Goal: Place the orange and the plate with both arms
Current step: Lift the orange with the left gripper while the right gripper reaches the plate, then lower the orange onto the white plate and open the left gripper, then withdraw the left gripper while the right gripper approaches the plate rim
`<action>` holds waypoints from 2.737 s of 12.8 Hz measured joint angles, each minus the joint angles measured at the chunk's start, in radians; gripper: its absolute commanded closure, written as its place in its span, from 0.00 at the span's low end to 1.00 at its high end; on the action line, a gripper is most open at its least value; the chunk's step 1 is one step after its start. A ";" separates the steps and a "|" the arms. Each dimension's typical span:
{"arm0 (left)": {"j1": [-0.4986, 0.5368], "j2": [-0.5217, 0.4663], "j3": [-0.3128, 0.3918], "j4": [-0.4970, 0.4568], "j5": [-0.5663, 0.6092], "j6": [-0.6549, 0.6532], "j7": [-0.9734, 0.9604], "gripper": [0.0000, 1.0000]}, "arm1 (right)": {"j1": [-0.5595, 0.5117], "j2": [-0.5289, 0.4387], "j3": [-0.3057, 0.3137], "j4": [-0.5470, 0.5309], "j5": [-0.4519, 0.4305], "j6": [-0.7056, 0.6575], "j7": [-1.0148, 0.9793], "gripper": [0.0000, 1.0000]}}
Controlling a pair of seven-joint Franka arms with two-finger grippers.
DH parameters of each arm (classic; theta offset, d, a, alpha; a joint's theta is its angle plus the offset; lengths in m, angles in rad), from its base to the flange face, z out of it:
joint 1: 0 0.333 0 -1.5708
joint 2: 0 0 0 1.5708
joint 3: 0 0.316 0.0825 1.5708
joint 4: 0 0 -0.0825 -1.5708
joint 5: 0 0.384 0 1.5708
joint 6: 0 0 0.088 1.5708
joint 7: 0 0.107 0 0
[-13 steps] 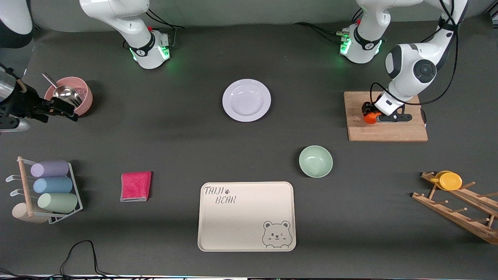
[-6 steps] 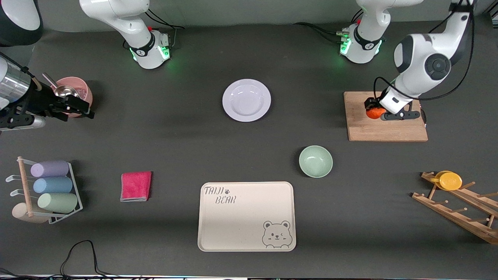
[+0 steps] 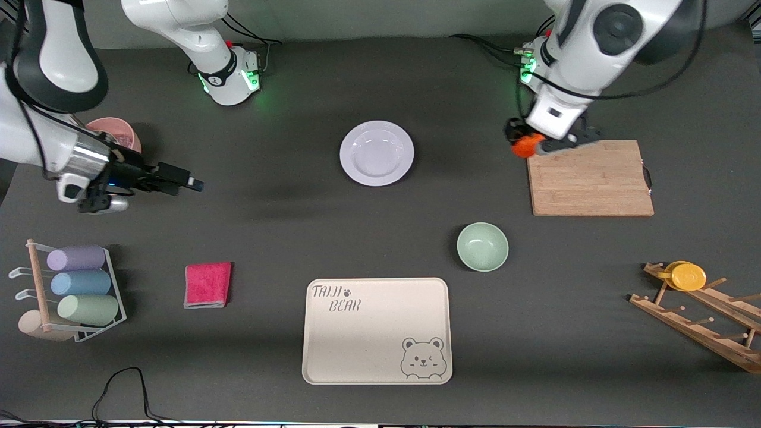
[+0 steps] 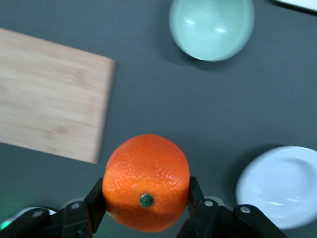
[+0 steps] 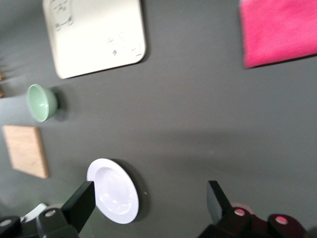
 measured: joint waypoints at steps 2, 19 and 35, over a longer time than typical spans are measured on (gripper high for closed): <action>-0.024 0.041 -0.156 0.013 -0.042 0.150 -0.193 0.62 | 0.002 0.011 0.000 -0.098 0.177 0.030 -0.143 0.00; -0.363 0.837 -0.277 0.324 0.586 0.424 -0.816 0.55 | 0.052 0.322 0.025 -0.480 0.946 -0.025 -1.144 0.00; -0.082 0.706 -0.359 0.437 0.536 0.159 -0.627 0.00 | 0.052 0.436 0.048 -0.476 0.973 -0.055 -1.261 0.56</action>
